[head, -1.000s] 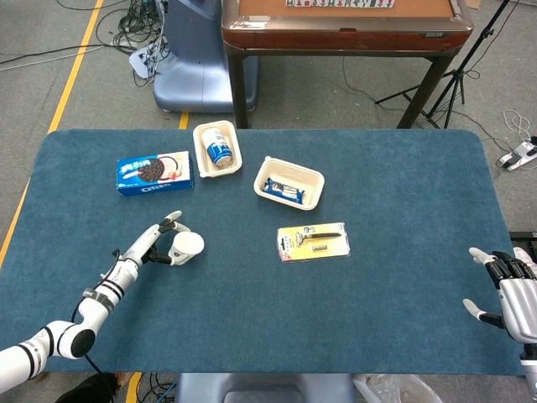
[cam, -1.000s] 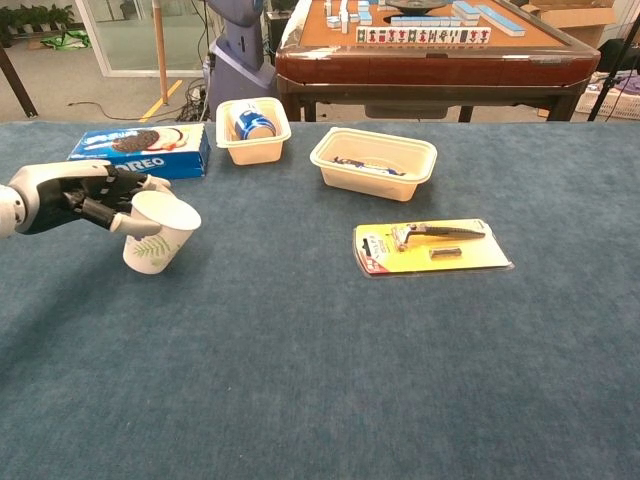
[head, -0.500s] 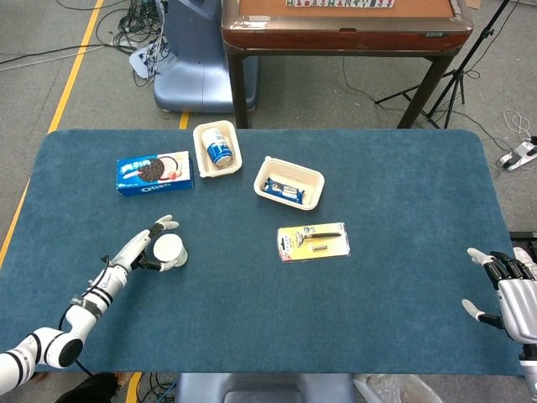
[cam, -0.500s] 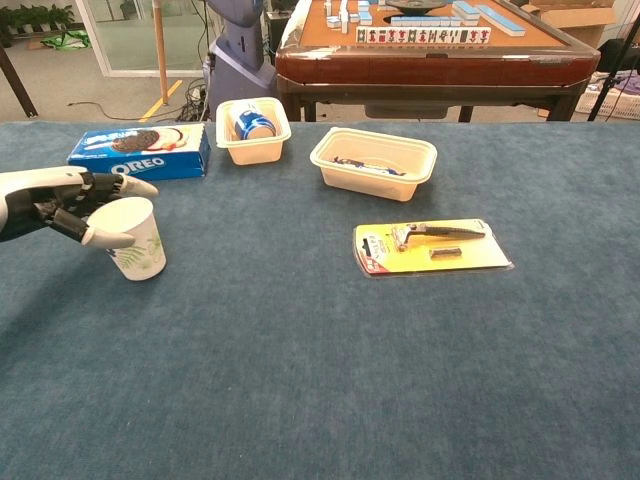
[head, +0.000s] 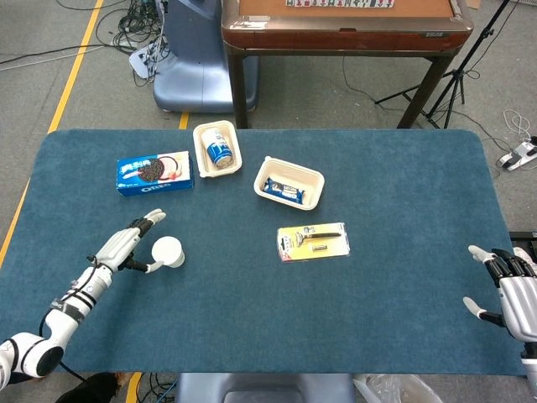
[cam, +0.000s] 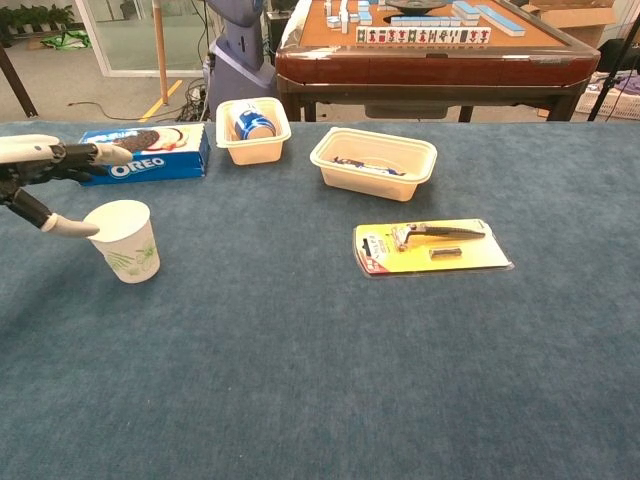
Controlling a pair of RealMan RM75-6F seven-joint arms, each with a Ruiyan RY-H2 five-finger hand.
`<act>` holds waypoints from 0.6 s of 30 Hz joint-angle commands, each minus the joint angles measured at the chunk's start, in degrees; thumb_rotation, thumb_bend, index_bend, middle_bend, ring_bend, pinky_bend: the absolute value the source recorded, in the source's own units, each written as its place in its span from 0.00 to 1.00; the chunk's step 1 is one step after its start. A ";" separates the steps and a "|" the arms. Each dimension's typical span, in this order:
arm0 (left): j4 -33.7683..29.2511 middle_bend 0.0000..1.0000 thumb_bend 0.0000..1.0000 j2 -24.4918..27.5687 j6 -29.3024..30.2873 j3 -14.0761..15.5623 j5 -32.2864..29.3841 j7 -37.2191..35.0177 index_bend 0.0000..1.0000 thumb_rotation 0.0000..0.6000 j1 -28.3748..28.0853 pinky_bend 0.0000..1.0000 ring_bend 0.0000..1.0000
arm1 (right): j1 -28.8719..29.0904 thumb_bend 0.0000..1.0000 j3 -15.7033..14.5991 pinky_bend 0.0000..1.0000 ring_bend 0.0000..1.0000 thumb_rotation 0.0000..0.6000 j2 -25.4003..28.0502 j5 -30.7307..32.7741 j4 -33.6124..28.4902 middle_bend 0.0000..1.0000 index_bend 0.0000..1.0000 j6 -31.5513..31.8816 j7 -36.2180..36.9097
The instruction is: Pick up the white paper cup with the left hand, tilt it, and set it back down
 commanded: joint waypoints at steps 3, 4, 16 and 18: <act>-7.61 0.00 0.21 5.89 5.81 -0.34 -7.04 8.40 0.04 1.00 3.79 0.00 0.00 | 0.77 0.16 0.05 0.22 0.15 1.00 0.28 0.09 -0.46 0.29 0.19 -1.26 -0.38; -8.48 0.00 0.21 6.61 6.41 -0.04 -8.01 9.50 0.05 1.00 4.45 0.00 0.00 | 0.91 0.16 0.05 0.22 0.15 1.00 0.28 0.12 -0.50 0.29 0.19 -1.49 -0.45; -15.06 0.00 0.21 10.25 22.99 3.75 -9.65 21.03 0.11 1.00 14.63 0.00 0.00 | 2.10 0.16 -0.01 0.22 0.15 1.00 0.16 0.30 -1.21 0.29 0.19 -3.36 -1.05; -15.30 0.00 0.21 9.92 25.02 4.44 -9.05 22.24 0.11 1.00 15.94 0.00 0.00 | 2.20 0.16 -0.11 0.22 0.15 1.00 0.16 0.02 -1.55 0.29 0.19 -3.44 -0.41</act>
